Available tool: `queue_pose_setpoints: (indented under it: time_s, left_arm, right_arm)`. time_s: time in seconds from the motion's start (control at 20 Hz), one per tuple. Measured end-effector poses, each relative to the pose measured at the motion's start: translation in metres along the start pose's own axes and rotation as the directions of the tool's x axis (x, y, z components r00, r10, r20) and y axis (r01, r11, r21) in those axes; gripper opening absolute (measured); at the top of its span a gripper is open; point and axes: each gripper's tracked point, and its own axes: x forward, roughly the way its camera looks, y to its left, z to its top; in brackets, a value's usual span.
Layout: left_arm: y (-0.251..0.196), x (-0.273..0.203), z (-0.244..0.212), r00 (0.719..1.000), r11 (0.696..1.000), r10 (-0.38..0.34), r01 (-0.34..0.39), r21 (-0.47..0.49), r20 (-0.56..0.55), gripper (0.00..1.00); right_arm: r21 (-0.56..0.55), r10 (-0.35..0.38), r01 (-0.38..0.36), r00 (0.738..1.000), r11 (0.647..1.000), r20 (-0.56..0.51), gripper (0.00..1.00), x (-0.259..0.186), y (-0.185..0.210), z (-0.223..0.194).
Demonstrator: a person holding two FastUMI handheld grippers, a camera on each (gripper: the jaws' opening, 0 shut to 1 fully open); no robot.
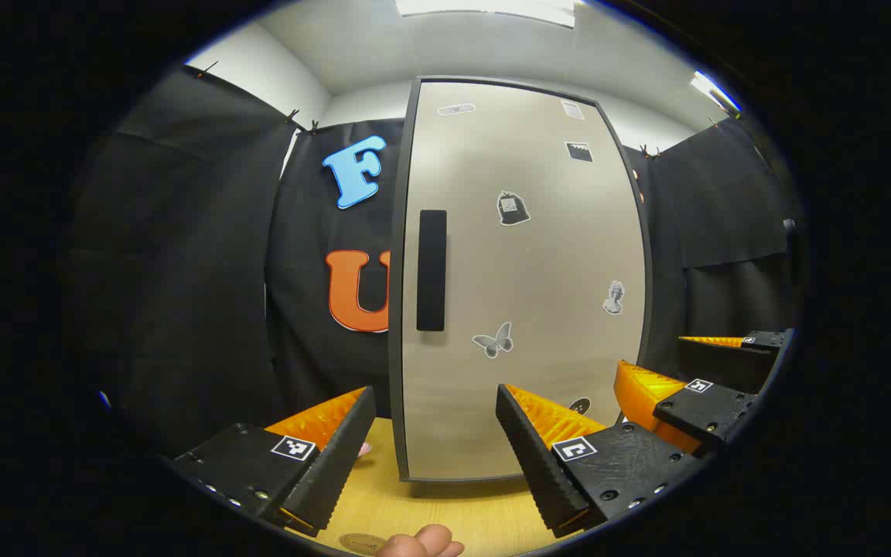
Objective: Open the cabinet door with the right hand, grasp the bottle in the cabinet with the left hand and place it on the coaster, then close the cabinet door with the right hand.
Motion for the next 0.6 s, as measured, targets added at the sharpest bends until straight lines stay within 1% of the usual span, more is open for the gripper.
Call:
queue_pose_setpoints:
  time_s: [0.2,0.4,0.6]
  left_arm:
    - [0.001,-0.006,0.004,1.000,1.000,-0.013,0.013,-0.007,0.018,0.95]
    - [0.009,-0.007,0.001,1.000,0.999,0.002,-0.002,-0.037,0.001,0.95]
    - [0.014,-0.014,0.002,1.000,0.999,0.001,0.000,-0.051,0.004,0.95]
  right_arm:
    - [-0.005,-0.003,0.003,1.000,1.000,-0.012,0.97,-0.001,-0.002,-0.005]
    - [0.027,-0.015,0.015,1.000,1.000,-0.026,0.97,0.004,-0.008,-0.006]
    - [0.039,0.006,-0.004,0.999,0.999,-0.036,0.97,0.009,-0.005,-0.006]
